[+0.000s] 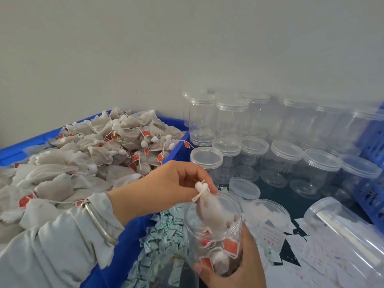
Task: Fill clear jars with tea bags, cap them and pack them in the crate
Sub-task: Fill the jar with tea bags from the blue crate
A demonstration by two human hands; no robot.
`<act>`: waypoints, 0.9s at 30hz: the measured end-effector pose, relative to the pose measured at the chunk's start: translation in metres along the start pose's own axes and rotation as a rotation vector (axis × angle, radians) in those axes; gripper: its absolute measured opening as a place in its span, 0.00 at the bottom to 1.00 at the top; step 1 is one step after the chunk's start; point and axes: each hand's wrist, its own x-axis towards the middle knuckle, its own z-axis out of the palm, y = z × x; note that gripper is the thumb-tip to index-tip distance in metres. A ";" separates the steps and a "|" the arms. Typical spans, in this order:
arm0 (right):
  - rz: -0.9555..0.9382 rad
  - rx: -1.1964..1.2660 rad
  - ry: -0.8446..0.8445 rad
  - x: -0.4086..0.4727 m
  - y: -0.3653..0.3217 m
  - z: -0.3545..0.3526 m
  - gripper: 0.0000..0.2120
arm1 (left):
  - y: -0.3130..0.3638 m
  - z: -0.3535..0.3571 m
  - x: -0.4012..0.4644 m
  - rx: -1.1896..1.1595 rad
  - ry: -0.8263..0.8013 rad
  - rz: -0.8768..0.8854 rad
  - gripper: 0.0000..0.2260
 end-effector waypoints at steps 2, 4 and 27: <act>0.043 0.024 0.031 0.000 -0.006 -0.001 0.49 | 0.000 -0.001 -0.002 0.012 -0.009 -0.001 0.16; -0.035 0.060 0.055 -0.007 0.002 0.001 0.47 | 0.001 -0.002 -0.002 -0.001 -0.005 0.002 0.16; 0.280 0.274 0.045 -0.010 -0.015 -0.018 0.48 | -0.041 0.017 0.009 1.154 -0.467 -0.534 0.21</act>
